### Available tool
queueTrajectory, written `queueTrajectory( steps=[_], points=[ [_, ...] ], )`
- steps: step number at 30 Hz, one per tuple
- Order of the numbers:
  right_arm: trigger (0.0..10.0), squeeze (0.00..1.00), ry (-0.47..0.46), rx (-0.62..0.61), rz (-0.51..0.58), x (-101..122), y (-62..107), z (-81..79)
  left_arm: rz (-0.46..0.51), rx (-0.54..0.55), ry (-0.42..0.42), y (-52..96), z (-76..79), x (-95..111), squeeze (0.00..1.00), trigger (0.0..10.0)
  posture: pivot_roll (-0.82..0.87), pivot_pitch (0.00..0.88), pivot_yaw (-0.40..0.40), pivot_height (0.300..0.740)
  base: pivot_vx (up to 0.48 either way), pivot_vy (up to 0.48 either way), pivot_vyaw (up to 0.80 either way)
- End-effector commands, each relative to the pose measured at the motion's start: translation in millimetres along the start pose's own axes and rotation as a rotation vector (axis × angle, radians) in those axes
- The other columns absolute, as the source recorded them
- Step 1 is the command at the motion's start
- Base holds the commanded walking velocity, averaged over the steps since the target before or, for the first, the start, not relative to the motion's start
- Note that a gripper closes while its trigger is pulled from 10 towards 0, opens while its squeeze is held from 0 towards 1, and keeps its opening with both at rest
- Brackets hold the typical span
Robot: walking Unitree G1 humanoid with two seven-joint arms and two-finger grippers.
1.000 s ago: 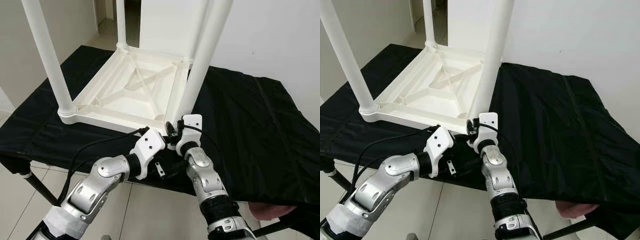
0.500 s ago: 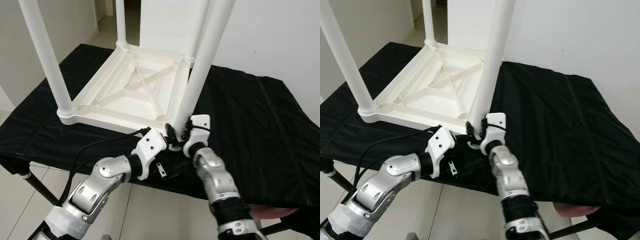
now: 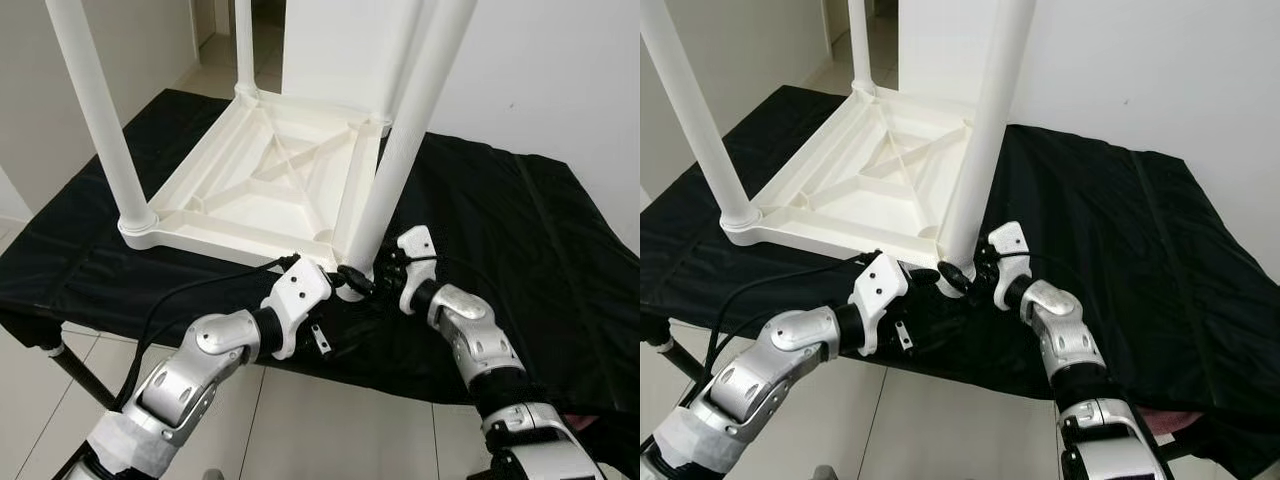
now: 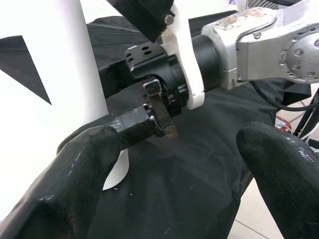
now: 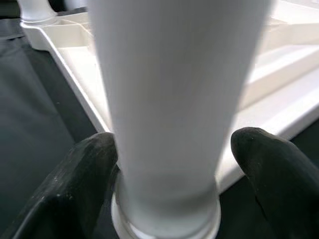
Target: Building children table
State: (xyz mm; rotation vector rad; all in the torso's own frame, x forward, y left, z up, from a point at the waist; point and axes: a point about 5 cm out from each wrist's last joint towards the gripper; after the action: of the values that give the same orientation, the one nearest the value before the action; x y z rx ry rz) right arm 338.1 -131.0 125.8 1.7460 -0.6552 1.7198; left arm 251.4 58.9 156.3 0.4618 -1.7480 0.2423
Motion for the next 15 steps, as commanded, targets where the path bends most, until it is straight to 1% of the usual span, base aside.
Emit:
queueTrajectory(
  steps=[1,4,6,7,8,9,10,15],
  points=[
    [10.0,0.0,0.016,0.031,-0.014,-0.7,-2.4,0.7,0.0,-0.073,-0.006,-0.3,1.8,0.0,0.0,10.0,-0.03,0.0,-0.057,0.74,0.0,0.0,0.0],
    [10.0,0.0,0.03,0.052,-0.013,-0.5,-21.9,-9.2,-0.001,-0.071,-0.009,-0.1,0.9,0.9,0.0,10.0,-0.02,0.0,-0.055,0.74,0.0,0.0,0.0],
    [10.0,0.0,0.03,0.052,-0.013,-0.5,-21.9,-9.2,-0.001,-0.071,-0.009,-0.1,0.9,0.9,0.0,10.0,-0.02,0.0,-0.055,0.74,0.0,0.0,0.0],
    [10.0,0.0,0.037,0.048,-0.017,-1.9,-25.6,-11.6,-0.001,-0.07,-0.01,0.0,0.5,1.0,0.0,10.0,-0.02,0.0,-0.056,0.74,0.0,0.0,0.0],
    [4.3,0.0,0.03,0.047,-0.019,-4.2,-27.5,-13.1,-0.001,-0.069,-0.011,0.2,0.2,1.1,0.0,10.0,-0.02,0.0,-0.056,0.74,0.0,0.0,0.0],
    [4.3,0.0,0.03,0.047,-0.019,-4.2,-27.5,-13.1,-0.001,-0.069,-0.011,0.2,0.2,1.1,0.0,10.0,-0.02,0.0,-0.056,0.74,0.0,0.0,0.0],
    [0.0,0.0,0.018,0.045,-0.015,-5.6,-28.2,-13.6,-0.002,-0.067,-0.011,0.4,0.1,1.2,0.0,10.0,-0.02,0.0,-0.056,0.74,0.0,0.0,0.0],
    [0.0,0.0,-0.017,0.046,-0.007,-12.3,-24.4,-13.1,0.0,-0.063,-0.008,0.8,0.9,1.0,0.0,10.0,-0.02,0.0,-0.061,0.74,0.0,0.0,0.0]
  ],
)
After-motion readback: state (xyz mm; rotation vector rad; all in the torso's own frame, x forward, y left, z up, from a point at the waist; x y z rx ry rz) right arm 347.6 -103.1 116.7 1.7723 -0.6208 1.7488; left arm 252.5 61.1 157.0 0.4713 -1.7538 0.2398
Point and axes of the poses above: a point about 5 cm out from each wrist's last joint towards the gripper, its own y axis pointing back from the gripper into the wrist, its own x axis along the axis of the wrist's last joint, z = x × y, and after that the axes turned 4 degrees about -y, right-handed
